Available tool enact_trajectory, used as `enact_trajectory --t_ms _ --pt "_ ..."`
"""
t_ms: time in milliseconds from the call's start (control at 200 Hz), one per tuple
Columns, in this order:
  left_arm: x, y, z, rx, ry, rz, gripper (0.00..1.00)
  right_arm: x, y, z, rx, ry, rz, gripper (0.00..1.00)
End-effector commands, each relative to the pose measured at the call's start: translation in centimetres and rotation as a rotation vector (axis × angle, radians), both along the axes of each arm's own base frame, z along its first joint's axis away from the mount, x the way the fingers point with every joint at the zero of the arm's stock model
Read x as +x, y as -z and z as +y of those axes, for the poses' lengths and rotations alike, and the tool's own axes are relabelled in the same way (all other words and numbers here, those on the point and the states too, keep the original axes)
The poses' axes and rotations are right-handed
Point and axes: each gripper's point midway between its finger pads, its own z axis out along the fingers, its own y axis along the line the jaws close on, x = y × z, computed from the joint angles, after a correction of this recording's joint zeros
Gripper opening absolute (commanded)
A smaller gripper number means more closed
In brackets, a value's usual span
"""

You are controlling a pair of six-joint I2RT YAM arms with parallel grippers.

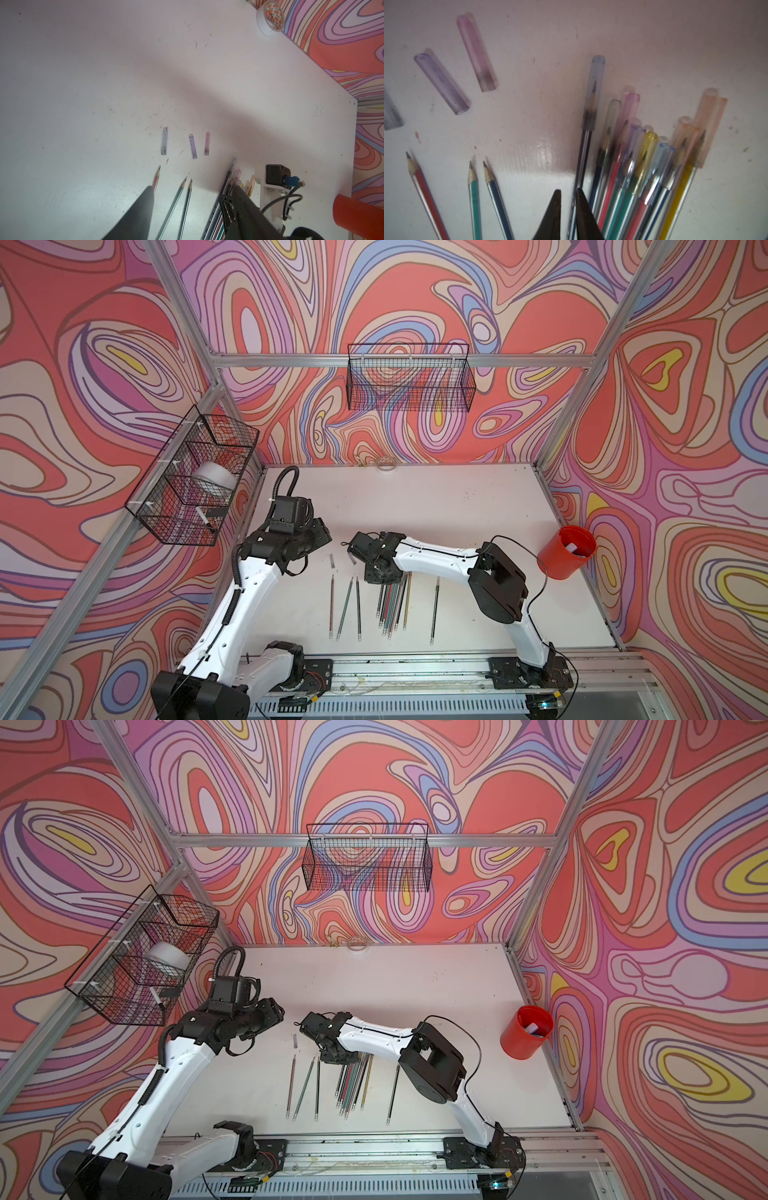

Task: Remove the protective cover of the pencils
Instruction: Pick up the pencil from the center of the board.

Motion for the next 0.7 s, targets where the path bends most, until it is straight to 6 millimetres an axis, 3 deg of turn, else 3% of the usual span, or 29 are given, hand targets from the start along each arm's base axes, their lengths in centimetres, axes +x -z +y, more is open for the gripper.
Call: enact_trajectory --t_ms 0,696 --pt "-0.1 -0.3 1.2 0.003 -0.056 -0.017 0.65 0.1 0.6 -0.4 -0.022 -0.002 0.018 0.18" --pt "0.0 -0.8 0.8 -0.073 -0.078 -0.045 0.66 -0.3 3.8 -0.8 -0.062 0.002 0.089 0.21"
